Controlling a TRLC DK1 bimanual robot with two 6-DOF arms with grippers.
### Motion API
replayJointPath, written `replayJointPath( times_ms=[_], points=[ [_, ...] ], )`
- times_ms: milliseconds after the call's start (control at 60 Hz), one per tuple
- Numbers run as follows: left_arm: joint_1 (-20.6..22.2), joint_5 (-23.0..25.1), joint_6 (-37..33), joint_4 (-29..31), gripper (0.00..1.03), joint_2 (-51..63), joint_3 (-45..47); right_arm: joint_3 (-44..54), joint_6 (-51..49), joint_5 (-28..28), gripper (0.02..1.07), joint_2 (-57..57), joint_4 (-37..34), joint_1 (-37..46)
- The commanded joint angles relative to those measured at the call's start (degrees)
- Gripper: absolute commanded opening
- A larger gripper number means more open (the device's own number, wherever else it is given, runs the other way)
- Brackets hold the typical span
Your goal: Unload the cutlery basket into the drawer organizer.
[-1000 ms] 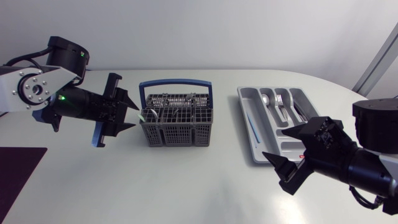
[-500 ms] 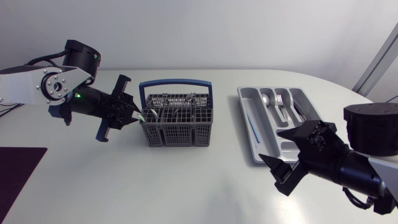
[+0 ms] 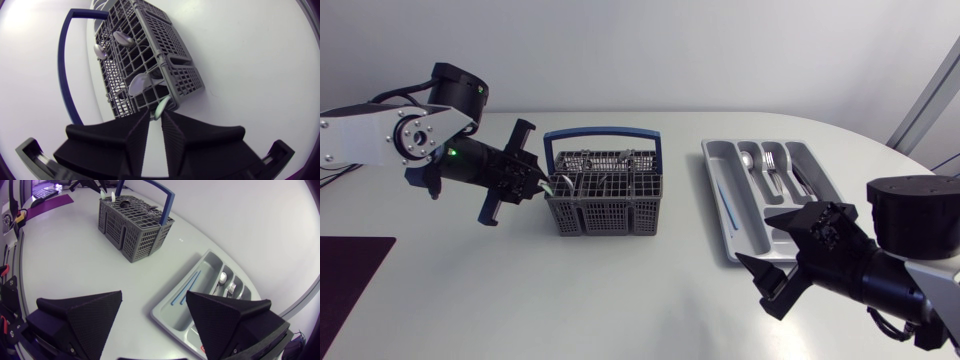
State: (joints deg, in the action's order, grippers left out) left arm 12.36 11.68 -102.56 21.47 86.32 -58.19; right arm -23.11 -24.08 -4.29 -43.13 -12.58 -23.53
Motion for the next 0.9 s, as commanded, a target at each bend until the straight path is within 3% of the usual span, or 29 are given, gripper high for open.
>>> replayJointPath(
  times_ms=[0,883],
  points=[
    [0.47,0.01,-2.47,-0.2,0.02,1.04,-1.04,1.76,-0.71,-0.01,0.94,-0.02,0.89,0.33],
    [0.12,1.76,-0.8,-1.35,0.03,-8.72,0.01,2.64,-0.62,-0.01,0.94,1.21,1.59,0.24]
  ],
)
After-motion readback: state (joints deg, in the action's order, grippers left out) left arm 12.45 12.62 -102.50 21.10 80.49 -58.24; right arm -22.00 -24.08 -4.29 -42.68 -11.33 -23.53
